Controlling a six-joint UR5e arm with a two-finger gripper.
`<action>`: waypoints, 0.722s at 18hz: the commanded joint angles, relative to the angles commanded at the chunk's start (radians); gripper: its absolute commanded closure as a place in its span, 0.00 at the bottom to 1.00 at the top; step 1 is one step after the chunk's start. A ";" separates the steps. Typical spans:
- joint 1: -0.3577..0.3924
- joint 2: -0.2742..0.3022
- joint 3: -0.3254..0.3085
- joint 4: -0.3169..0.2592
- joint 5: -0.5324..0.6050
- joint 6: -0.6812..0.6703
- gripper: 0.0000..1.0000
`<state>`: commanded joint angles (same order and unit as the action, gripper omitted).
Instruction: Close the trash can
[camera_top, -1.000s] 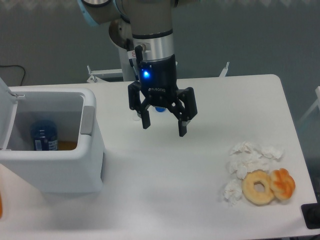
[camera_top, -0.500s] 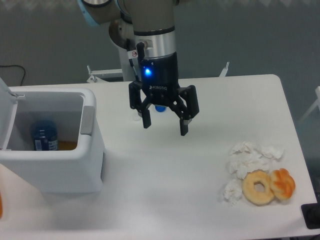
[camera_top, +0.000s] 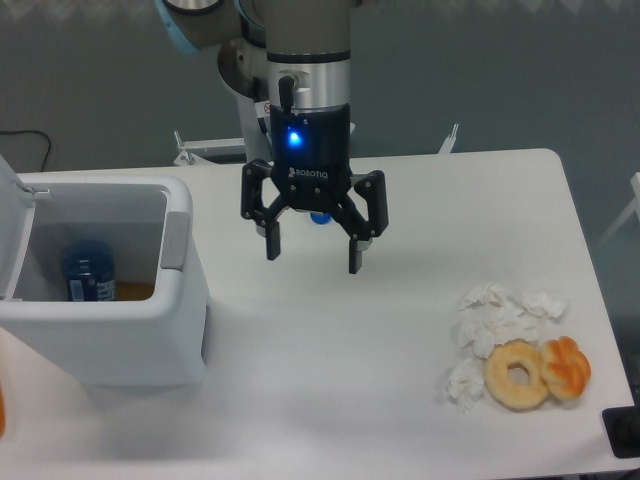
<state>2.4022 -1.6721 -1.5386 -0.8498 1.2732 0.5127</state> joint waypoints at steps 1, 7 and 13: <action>-0.003 0.003 0.000 0.000 -0.002 -0.011 0.00; -0.057 0.012 0.008 0.002 -0.003 -0.253 0.00; -0.146 0.026 0.012 0.000 -0.018 -0.377 0.00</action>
<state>2.2566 -1.6460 -1.5263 -0.8498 1.2549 0.1354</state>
